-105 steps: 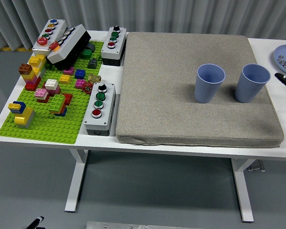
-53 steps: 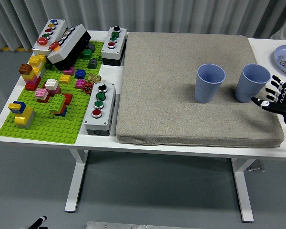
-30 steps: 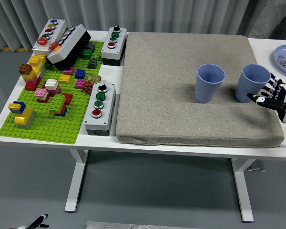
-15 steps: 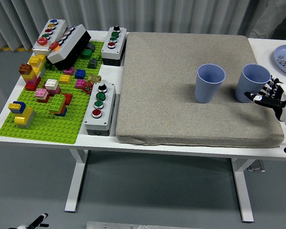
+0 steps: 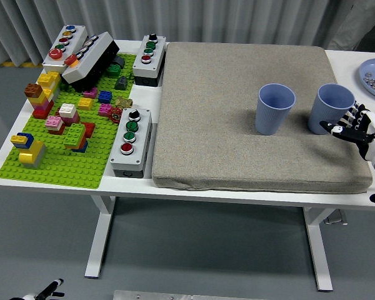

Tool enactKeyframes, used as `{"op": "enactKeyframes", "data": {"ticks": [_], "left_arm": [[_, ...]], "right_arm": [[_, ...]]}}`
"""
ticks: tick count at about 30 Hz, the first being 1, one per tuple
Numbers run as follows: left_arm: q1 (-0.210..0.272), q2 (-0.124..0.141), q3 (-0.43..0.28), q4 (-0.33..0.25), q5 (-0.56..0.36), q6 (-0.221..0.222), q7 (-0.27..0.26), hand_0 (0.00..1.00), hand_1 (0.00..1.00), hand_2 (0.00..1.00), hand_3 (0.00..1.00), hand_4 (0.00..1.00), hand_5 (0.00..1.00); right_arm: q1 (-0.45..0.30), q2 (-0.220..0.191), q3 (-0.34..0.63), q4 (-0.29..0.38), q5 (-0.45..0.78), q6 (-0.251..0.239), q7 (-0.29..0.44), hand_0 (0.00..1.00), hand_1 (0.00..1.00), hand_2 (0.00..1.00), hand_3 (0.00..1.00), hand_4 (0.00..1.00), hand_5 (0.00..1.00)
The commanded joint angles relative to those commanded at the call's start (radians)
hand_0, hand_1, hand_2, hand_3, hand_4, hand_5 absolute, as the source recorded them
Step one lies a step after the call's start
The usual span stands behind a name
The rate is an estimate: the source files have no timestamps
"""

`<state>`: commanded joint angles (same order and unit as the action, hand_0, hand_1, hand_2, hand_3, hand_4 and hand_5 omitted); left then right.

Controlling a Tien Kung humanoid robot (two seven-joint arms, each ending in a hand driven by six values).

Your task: Pick cup pour cup place

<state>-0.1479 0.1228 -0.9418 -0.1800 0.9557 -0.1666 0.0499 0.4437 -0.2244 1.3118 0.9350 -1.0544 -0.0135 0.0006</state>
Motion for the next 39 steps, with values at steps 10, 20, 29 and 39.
{"op": "enactKeyframes", "data": {"ticks": [10,20,29,39], "left_arm": [[-0.002,-0.001,0.001,0.000,0.002,0.000,-0.002,0.871,0.853,0.862,0.775,0.640,0.974],[-0.008,-0.003,0.001,0.000,0.003,0.000,-0.004,0.870,0.853,0.862,0.775,0.640,0.973],[-0.011,-0.003,0.003,0.000,0.003,0.000,-0.004,0.870,0.854,0.862,0.775,0.639,0.972],[-0.012,-0.003,0.003,0.000,0.004,-0.001,-0.003,0.871,0.854,0.864,0.774,0.640,0.972]], "right_arm": [[0.020,-0.005,0.001,-0.023,0.006,-0.006,0.012,0.921,0.879,0.942,0.963,0.886,0.302],[0.029,-0.001,0.003,-0.033,0.009,-0.005,0.014,0.921,0.879,0.942,0.964,0.885,0.302],[0.043,0.007,-0.002,-0.043,0.008,-0.006,0.015,0.920,0.879,0.940,0.962,0.885,0.307],[0.055,0.018,-0.005,-0.052,0.006,-0.008,0.015,0.919,0.878,0.940,0.961,0.886,0.311]]}}
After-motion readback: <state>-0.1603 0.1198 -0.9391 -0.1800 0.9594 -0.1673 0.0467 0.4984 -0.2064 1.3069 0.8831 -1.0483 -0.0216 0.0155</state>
